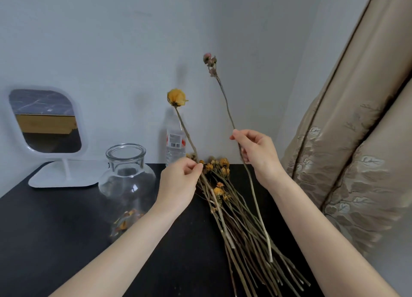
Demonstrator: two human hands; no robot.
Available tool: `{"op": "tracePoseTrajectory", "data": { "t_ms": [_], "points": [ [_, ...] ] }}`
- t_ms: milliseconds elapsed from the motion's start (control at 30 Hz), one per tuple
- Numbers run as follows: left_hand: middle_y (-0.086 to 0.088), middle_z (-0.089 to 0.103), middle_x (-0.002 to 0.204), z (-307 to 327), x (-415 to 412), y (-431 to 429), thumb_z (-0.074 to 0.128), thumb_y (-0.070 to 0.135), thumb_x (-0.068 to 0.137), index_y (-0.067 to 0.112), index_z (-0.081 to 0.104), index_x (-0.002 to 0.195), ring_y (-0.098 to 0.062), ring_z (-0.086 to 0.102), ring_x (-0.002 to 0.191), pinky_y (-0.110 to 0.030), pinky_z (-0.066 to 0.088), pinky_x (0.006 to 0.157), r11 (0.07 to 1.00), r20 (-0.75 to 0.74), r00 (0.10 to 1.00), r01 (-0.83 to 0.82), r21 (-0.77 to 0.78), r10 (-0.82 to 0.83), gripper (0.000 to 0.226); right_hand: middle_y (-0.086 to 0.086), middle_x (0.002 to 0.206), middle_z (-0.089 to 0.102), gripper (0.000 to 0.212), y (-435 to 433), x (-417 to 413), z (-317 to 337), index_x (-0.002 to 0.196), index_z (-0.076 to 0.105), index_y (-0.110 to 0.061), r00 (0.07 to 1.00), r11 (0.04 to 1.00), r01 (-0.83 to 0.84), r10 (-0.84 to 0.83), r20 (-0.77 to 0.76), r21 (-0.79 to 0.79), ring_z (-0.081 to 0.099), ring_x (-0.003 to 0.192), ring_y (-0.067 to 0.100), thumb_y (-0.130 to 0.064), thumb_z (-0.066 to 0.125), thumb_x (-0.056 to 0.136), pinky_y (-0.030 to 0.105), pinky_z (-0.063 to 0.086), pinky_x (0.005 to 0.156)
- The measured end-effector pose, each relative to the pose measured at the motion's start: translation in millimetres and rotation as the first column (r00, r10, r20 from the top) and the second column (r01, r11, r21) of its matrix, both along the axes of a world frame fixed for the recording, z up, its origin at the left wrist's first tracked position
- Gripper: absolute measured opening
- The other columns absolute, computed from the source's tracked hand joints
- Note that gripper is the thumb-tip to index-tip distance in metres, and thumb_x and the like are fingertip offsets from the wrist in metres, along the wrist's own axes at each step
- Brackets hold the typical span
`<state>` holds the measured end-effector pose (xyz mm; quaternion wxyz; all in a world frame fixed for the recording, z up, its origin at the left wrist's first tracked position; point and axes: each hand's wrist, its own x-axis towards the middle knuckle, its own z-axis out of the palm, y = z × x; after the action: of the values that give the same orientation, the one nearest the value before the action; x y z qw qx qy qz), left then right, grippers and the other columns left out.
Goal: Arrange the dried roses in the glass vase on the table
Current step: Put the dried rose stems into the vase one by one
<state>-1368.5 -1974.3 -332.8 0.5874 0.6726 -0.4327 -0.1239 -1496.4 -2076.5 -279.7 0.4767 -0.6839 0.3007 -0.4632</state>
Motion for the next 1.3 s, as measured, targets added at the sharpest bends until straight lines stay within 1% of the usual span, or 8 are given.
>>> {"op": "tracePoseTrajectory", "data": {
  "t_ms": [200,300,467,667,900,1033,1200,1300],
  "points": [
    [0.011,0.052,0.042,63.4,29.2,36.1,0.054,0.021,0.091,0.017,0.062,0.078,0.000,0.043,0.036,-0.013,0.037,0.043,0.984,0.073,0.997,-0.024,-0.175,0.037,0.016,-0.011,0.045,0.039,0.021,23.1,43.5,59.9,0.077,0.064,-0.015,0.968,0.993,-0.099,0.111,0.226,-0.064,0.034,0.040,0.003,-0.023,0.054,0.094,0.012,0.032,0.041],
    [0.013,0.051,0.042,98.3,55.5,55.9,0.056,0.024,0.090,0.025,0.061,0.075,0.000,0.044,0.039,-0.020,0.037,0.050,0.965,0.131,0.985,-0.079,-0.250,0.115,0.016,-0.013,0.042,0.039,0.023,35.6,71.7,87.6,0.073,0.061,-0.016,0.939,0.983,-0.150,0.175,0.296,-0.104,0.034,0.039,0.005,-0.020,0.053,0.095,0.016,0.032,0.044],
    [0.005,0.047,0.051,141.8,98.0,72.1,0.055,0.024,0.091,0.015,0.058,0.085,0.000,0.044,0.039,-0.027,0.034,0.053,0.930,0.242,0.939,-0.158,-0.332,0.246,0.012,-0.014,0.042,0.041,0.024,51.9,112.0,121.3,0.071,0.058,-0.017,0.894,0.972,-0.173,0.222,0.389,-0.158,0.035,0.041,0.007,-0.017,0.052,0.094,0.018,0.034,0.046],
    [0.000,0.045,0.054,153.3,131.2,78.7,0.051,0.025,0.093,0.016,0.056,0.087,-0.009,0.045,0.050,-0.029,0.037,0.057,0.932,0.314,0.908,-0.177,-0.317,0.279,0.012,-0.005,0.054,0.041,0.024,59.9,139.0,132.4,0.072,0.056,-0.018,0.851,0.965,-0.195,0.256,0.459,-0.176,0.037,0.044,0.008,-0.018,0.051,0.095,0.019,0.035,0.046],
    [0.003,0.043,0.055,136.8,149.2,74.9,0.052,0.026,0.092,0.033,0.052,0.073,-0.011,0.046,0.050,-0.030,0.038,0.060,0.942,0.321,0.916,-0.144,-0.302,0.243,0.021,-0.005,0.054,0.041,0.024,59.3,156.6,120.7,0.072,0.056,-0.019,0.861,0.959,-0.192,0.266,0.433,-0.208,0.037,0.043,0.006,-0.019,0.050,0.096,0.019,0.034,0.047],
    [0.001,0.044,0.057,117.5,150.2,69.7,0.052,0.027,0.092,0.033,0.053,0.074,-0.012,0.045,0.052,-0.031,0.039,0.061,0.960,0.297,0.935,-0.118,-0.254,0.194,0.019,-0.004,0.058,0.041,0.023,58.6,163.7,97.6,0.074,0.057,-0.020,0.891,0.960,-0.209,0.266,0.367,-0.187,0.037,0.046,0.006,-0.017,0.050,0.096,0.019,0.035,0.048],
    [-0.001,0.047,0.058,91.1,149.0,64.6,0.053,0.028,0.092,0.023,0.058,0.087,-0.009,0.043,0.049,-0.019,0.038,0.052,0.984,0.331,0.933,-0.097,-0.150,0.142,0.009,-0.009,0.055,0.048,0.020,57.6,164.8,63.9,0.076,0.059,-0.018,0.931,0.953,-0.247,0.284,0.230,-0.178,0.042,0.046,0.001,-0.018,0.053,0.095,0.015,0.038,0.048],
    [-0.002,0.048,0.059,72.0,149.1,63.4,0.054,0.028,0.091,0.021,0.060,0.091,-0.012,0.044,0.052,-0.024,0.038,0.054,0.993,0.323,0.941,-0.077,-0.085,0.100,0.010,-0.006,0.057,0.049,0.016,56.8,164.2,42.4,0.078,0.061,-0.015,0.951,0.948,-0.256,0.282,0.127,-0.189,0.044,0.046,-0.001,-0.016,0.055,0.093,0.012,0.040,0.050]
  ]
}}
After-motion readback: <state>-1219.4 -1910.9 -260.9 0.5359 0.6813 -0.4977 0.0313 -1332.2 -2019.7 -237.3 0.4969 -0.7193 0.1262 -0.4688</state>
